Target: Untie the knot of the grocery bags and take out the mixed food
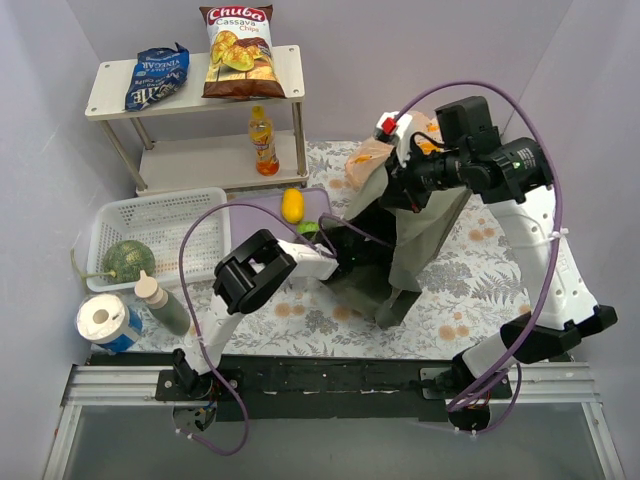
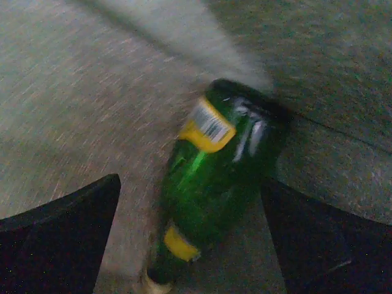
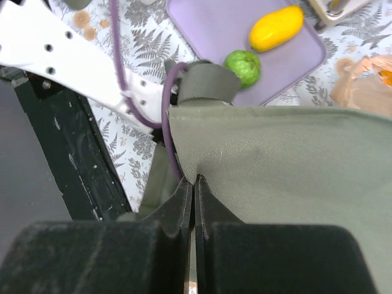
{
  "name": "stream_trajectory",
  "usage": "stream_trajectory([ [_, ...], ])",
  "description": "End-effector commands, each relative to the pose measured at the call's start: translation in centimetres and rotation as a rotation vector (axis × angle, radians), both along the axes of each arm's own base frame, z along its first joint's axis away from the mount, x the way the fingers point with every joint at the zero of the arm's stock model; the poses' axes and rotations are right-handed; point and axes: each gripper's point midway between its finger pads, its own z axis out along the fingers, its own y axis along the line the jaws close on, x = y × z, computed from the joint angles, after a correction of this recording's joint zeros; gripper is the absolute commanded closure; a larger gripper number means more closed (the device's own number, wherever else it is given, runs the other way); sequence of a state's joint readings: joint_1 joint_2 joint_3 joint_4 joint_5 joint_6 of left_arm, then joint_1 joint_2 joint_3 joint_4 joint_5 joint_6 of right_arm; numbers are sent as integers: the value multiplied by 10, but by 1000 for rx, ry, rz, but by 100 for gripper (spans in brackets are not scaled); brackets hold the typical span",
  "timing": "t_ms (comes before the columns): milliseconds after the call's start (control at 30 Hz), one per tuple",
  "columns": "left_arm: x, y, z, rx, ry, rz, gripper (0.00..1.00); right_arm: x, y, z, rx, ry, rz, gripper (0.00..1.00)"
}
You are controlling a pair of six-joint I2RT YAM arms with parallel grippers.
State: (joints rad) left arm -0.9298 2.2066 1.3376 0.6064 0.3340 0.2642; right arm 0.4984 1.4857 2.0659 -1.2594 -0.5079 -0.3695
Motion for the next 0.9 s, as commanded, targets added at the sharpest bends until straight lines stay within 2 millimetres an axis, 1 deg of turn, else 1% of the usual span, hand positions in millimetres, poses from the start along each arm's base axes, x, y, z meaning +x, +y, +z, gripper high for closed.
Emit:
stream_trajectory([
  [0,10,-30,-19,46,-74,-66,2,-57,57,51,191,-32,283,99],
  [33,8,-34,-27,73,-84,-97,2,-62,62,56,209,-25,303,99],
  [67,7,-37,-34,113,-112,-136,2,-65,65,65,229,-44,316,99],
  [133,1,-38,-51,150,-143,-192,2,-65,71,69,243,-44,331,99],
  [167,-3,-36,-56,163,-158,-214,2,-65,71,71,247,-44,329,99],
  [233,-8,-37,-54,170,-160,-246,9,-64,72,67,243,-34,323,99],
  [267,-10,-37,-53,171,-148,-248,16,-62,72,65,237,-33,314,99],
  [300,-8,-39,-48,163,-143,-241,32,-62,70,61,227,-28,307,99],
  [333,-5,-39,-41,155,-136,-222,40,-59,67,58,212,-36,287,99],
  [400,-2,-36,-36,156,-86,-182,59,-50,58,54,200,-42,248,99],
  [433,1,-33,-33,157,-77,-155,74,-45,53,44,190,-11,231,99],
  [467,0,-31,-18,141,-85,-142,82,-28,38,37,187,8,169,99],
  [500,-6,-19,-27,154,-56,-132,95,-25,28,35,190,5,148,99],
  [533,-10,-13,-22,136,-56,-124,100,-19,21,20,173,36,130,99],
  [567,-13,-9,14,59,-109,-116,100,-14,9,17,159,21,96,99],
  [600,-24,5,3,71,-88,-117,100,-10,2,11,129,-20,104,99],
  [633,-30,11,8,58,-85,-115,100,-5,-4,-4,84,-11,82,99],
  [667,-34,16,45,-6,-117,-108,100,-3,-15,-9,62,-29,58,99],
  [700,-38,21,52,-19,-109,-101,100,1,-23,-18,29,-56,58,99],
  [733,-44,31,50,-20,-67,-84,100,4,-32,-35,-6,-38,37,99],
  [767,-48,35,60,-39,-60,-78,100,7,-44,-37,-17,-65,8,99],
  [800,-52,43,86,-84,-67,-69,100,10,-53,-42,-44,-97,9,99],
  [833,-58,49,88,-101,-30,-63,100,13,-64,-57,-69,-78,-17,99],
  [867,-62,53,95,-116,-23,-63,100,14,-69,-59,-75,-97,-28,99],
])
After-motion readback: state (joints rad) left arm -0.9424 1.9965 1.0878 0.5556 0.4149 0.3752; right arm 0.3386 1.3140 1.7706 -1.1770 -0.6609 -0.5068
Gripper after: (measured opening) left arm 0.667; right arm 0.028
